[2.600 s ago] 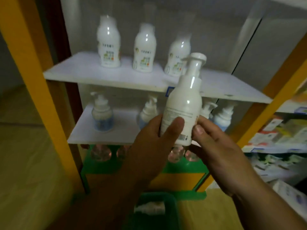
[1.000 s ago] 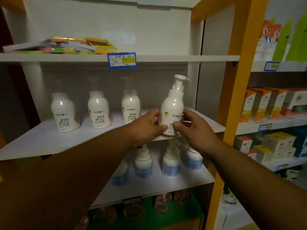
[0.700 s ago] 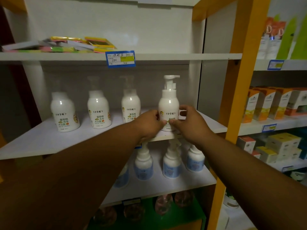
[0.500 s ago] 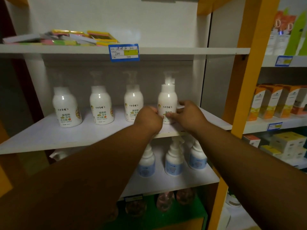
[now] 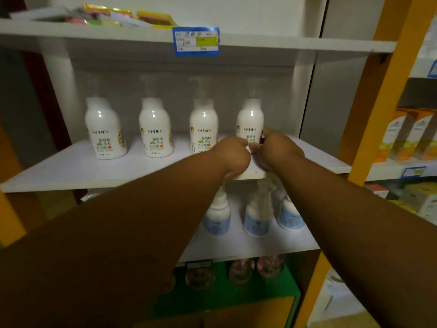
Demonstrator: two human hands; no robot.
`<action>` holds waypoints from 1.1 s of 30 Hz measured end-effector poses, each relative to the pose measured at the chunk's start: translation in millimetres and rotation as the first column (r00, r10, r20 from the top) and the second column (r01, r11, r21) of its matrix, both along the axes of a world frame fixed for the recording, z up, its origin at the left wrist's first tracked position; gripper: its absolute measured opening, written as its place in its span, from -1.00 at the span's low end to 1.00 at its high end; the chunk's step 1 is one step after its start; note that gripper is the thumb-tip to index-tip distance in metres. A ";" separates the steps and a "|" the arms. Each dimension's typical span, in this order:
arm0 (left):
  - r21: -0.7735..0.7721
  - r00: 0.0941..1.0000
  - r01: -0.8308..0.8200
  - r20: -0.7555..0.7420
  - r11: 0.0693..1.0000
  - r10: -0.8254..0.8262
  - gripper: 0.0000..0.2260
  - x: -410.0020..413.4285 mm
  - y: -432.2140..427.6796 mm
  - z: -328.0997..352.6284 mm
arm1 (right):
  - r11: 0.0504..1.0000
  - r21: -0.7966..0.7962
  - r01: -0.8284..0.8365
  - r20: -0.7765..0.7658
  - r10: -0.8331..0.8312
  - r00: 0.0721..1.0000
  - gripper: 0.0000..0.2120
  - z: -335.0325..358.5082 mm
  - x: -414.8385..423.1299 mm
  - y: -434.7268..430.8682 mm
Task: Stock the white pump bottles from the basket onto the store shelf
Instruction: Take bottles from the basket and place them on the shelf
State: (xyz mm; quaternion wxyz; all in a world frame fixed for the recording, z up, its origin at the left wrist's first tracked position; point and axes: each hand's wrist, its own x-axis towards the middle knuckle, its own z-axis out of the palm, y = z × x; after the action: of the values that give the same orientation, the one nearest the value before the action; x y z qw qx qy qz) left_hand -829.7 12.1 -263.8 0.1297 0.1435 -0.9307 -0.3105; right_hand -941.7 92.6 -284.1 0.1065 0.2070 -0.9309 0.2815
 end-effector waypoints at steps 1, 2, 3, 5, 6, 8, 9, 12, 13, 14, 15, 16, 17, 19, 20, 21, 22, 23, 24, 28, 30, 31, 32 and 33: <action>0.005 1.000 0.008 0.002 1.000 -0.008 -0.56 -1.1 -0.3 -0.2 | 1.000 0.006 -0.010 0.004 0.010 1.000 -0.62 0.6 1.2 0.8; 0.004 1.000 0.017 0.010 1.000 -0.017 -0.56 -1.7 -0.6 -0.2 | 1.000 0.010 -0.029 0.006 0.029 1.000 -0.62 0.9 0.3 1.6; -0.003 0.999 0.027 0.021 1.000 -0.027 -0.55 -1.7 -0.6 -0.5 | 0.999 0.008 -0.051 0.008 0.051 0.999 -0.61 1.0 -2.0 2.7; -0.030 0.997 0.064 0.044 0.997 -0.063 -0.52 -0.2 -0.4 -0.3 | 0.995 0.002 -0.103 0.027 0.103 0.994 -0.59 0.5 -7.7 4.4; -0.050 0.995 0.093 0.051 0.994 -0.091 -0.51 1.9 1.5 0.8 | 0.992 0.000 -0.129 0.036 0.129 0.991 -0.59 0.3 -10.9 5.5; -0.112 0.986 0.157 0.075 0.981 -0.149 -0.51 4.7 5.7 2.4 | 0.985 0.014 -0.170 0.053 0.169 0.984 -0.56 3.6 -8.9 9.6; -0.143 0.984 0.172 0.079 0.975 -0.162 -0.51 6.4 6.5 2.4 | 0.981 0.036 -0.190 0.063 0.187 0.980 -0.55 6.6 -4.7 10.7; -0.139 0.983 0.165 -0.056 0.977 -0.174 -0.56 14.8 9.5 -5.5 | 0.993 -0.010 -0.118 0.001 0.118 0.993 -0.57 8.4 19.2 15.0; -0.128 0.973 0.159 -0.145 0.979 -0.177 -0.58 20.8 10.5 -11.8 | 0.993 -0.089 -0.077 -0.059 0.072 0.996 -0.58 2.6 33.2 20.4; -0.109 0.949 0.168 -0.250 0.980 -0.191 -0.58 31.5 11.7 -20.9 | 0.979 -0.191 -0.074 -0.153 0.045 0.987 -0.57 -8.7 50.1 28.3; -0.099 0.906 0.206 -0.356 0.974 -0.228 -0.59 47.0 12.1 -36.5 | 0.950 -0.287 -0.124 -0.289 0.037 0.956 -0.56 -26.4 67.5 38.1; -0.124 0.854 0.262 -0.432 0.957 -0.290 -0.58 68.0 13.3 -58.3 | 0.917 -0.333 -0.218 -0.441 0.053 0.896 -0.55 -48.7 89.9 48.8; -0.171 0.817 0.309 -0.455 0.936 -0.353 -0.56 88.8 12.6 -86.3 | 0.883 -0.342 -0.321 -0.561 0.083 0.824 -0.57 -75.5 114.7 60.8; -0.269 0.809 0.336 -0.408 0.903 -0.423 -0.52 126.0 4.5 -160.8 | 0.823 -0.292 -0.487 -0.638 0.211 0.740 -0.63 -145.7 154.2 82.3; -0.270 0.838 0.332 -0.355 0.904 -0.414 -0.51 142.4 -1.6 -202.5 | 0.803 -0.252 -0.541 -0.585 0.318 0.746 -0.65 -183.7 168.8 90.0; -0.233 0.878 0.322 -0.290 0.918 -0.382 -0.51 156.8 -7.2 -242.7 | 0.797 -0.217 -0.564 -0.472 0.420 0.775 -0.66 -222.2 181.1 92.6; -0.163 0.918 0.300 -0.219 0.940 -0.331 -0.51 170.1 -11.1 -280.0 | 0.797 -0.172 -0.580 -0.323 0.510 0.797 -0.63 -258.8 190.4 91.9; -0.076 0.955 0.248 -0.149 0.966 -0.257 -0.52 180.7 -13.4 -314.6 | 0.791 -0.122 -0.599 -0.144 0.583 0.799 -0.60 -293.1 197.4 89.7; 0.017 0.985 0.161 -0.069 0.987 -0.159 -0.53 190.2 -14.9 -348.3 | 0.792 -0.070 -0.607 0.056 0.611 0.790 -0.62 -324.7 203.1 86.4; 0.291 0.905 -0.169 0.424 0.942 0.032 -0.57 241.2 -15.9 -466.6 | 0.727 0.215 -0.653 0.690 0.360 0.628 -0.55 -466.1 198.4 84.5; 0.317 0.809 -0.173 0.586 0.933 -0.049 -0.58 284.0 -12.6 -507.8 | 0.680 0.286 -0.675 0.789 0.232 0.569 -0.38 -516.8 193.9 91.1; 0.293 0.737 -0.170 0.672 0.941 -0.075 -0.56 306.2 -11.6 -521.1 | 0.672 0.307 -0.674 0.804 0.196 0.561 -0.32 -534.0 190.8 92.7; 0.262 0.672 -0.172 0.736 0.950 -0.081 -0.54 328.1 -11.6 -532.6 | 0.663 0.325 -0.674 0.805 0.181 0.566 -0.28 -545.3 188.1 91.5; 0.244 0.623 -0.169 0.777 0.955 -0.089 -0.54 347.1 -11.0 -540.1 | 0.653 0.350 -0.671 0.788 0.183 0.588 -0.25 -552.0 184.2 86.7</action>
State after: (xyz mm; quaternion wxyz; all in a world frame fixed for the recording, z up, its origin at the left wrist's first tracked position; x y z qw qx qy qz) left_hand -482.6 1.1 -803.9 -0.3025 0.3023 -0.8338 -0.3490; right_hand -757.5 179.2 -836.2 -0.3996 0.3412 -0.8502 0.0336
